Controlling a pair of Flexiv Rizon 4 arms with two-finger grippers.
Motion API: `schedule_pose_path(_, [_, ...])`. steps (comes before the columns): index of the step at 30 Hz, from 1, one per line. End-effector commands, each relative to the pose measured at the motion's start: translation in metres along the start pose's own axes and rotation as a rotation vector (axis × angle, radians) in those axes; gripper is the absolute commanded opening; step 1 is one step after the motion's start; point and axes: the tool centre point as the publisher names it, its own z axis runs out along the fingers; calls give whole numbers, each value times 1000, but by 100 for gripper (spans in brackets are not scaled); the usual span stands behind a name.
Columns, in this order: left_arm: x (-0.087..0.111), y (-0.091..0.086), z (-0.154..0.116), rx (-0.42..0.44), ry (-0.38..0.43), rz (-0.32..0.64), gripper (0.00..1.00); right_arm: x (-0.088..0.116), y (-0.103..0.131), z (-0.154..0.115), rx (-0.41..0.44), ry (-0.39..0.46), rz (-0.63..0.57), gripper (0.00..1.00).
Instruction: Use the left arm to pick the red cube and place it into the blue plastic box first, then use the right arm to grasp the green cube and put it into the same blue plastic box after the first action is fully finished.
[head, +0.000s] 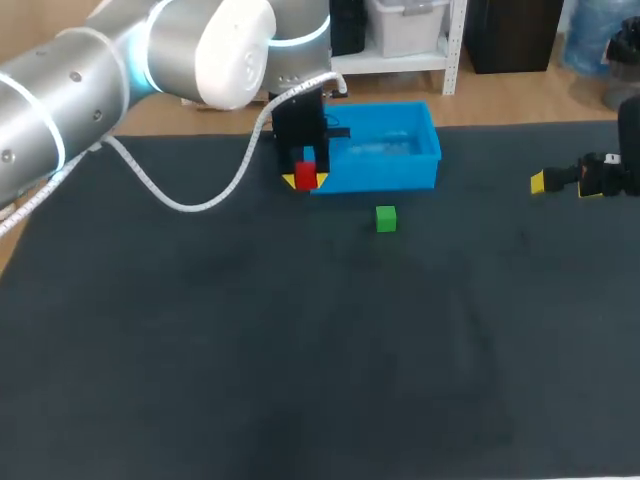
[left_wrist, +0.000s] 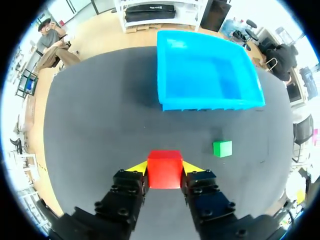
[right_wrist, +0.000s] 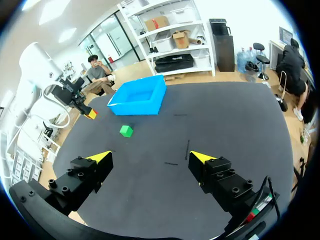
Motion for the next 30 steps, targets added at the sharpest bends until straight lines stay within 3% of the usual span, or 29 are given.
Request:
schedule_pose_path(1, [4,4,-10,12,-26,3,0,0,0,0,0,1,-1,100])
schedule_pose_path(19, [-6,-4,-47,55,-113,35,0,0,0,0,0,1,-1,100])
schedule_pose_path(30, [-35,-5,-70,66,-191,68,0,0,0,0,0,1,-1,100])
